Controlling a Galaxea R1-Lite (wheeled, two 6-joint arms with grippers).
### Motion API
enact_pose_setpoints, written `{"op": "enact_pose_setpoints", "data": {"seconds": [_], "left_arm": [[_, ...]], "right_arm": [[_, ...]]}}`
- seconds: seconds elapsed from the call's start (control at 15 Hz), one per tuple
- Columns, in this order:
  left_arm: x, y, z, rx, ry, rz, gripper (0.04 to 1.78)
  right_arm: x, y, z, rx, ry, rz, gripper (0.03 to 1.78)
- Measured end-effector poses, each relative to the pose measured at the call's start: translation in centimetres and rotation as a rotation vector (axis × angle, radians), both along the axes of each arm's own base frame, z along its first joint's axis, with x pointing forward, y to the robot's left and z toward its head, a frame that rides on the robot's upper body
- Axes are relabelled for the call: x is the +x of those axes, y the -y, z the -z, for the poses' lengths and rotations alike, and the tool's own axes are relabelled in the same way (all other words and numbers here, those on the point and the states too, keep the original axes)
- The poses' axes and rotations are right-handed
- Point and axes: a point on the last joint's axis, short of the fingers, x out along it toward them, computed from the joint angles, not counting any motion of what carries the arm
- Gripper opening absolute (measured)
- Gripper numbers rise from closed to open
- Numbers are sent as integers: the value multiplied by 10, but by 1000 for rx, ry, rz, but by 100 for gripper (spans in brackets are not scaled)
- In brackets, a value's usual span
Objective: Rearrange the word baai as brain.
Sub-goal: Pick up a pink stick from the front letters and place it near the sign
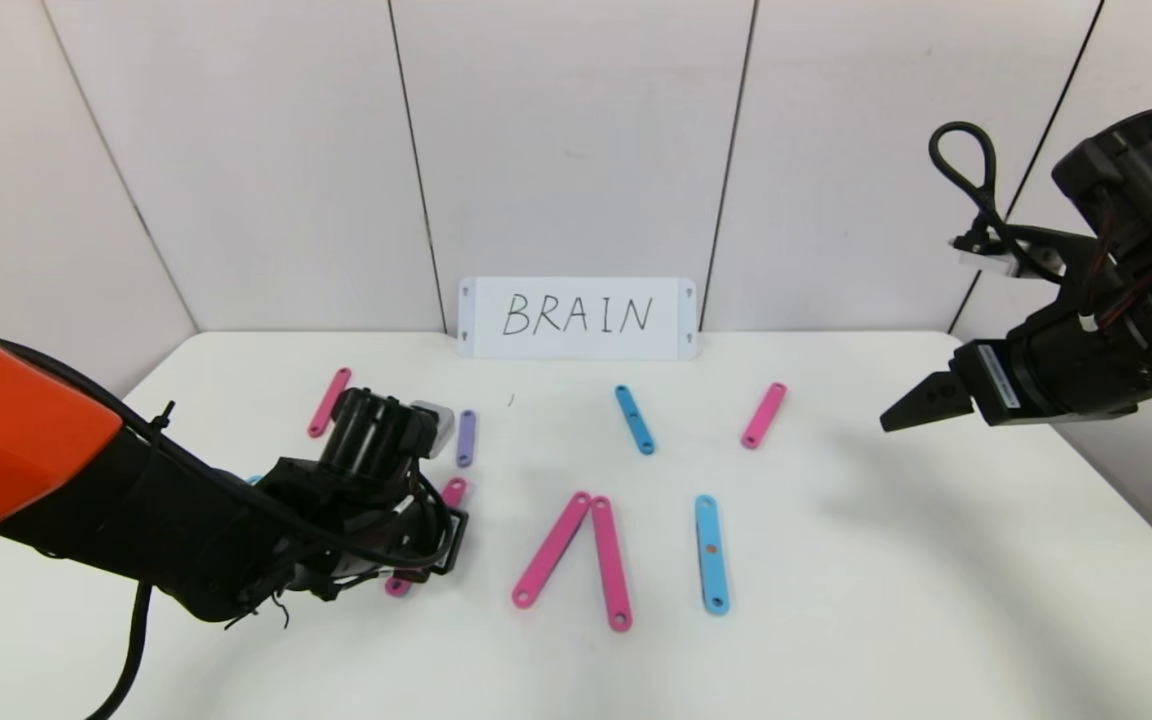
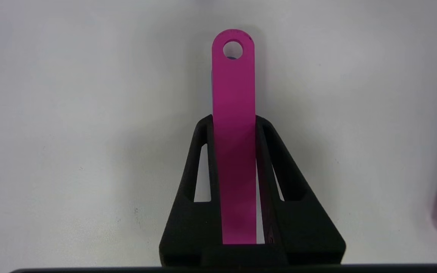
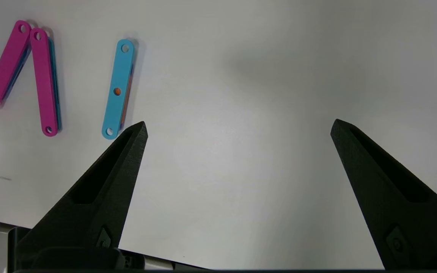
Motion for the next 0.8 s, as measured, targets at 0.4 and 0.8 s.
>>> {"op": "enact_pose_setpoints", "data": {"seconds": [0.4, 0.8], "left_arm": [[27, 9, -29, -58, 115, -25, 31], [54, 34, -56, -113, 212, 9, 31]], "right_arm": [[3, 0, 3, 0, -11, -1, 170], [11, 3, 6, 3, 9, 16, 170]]}}
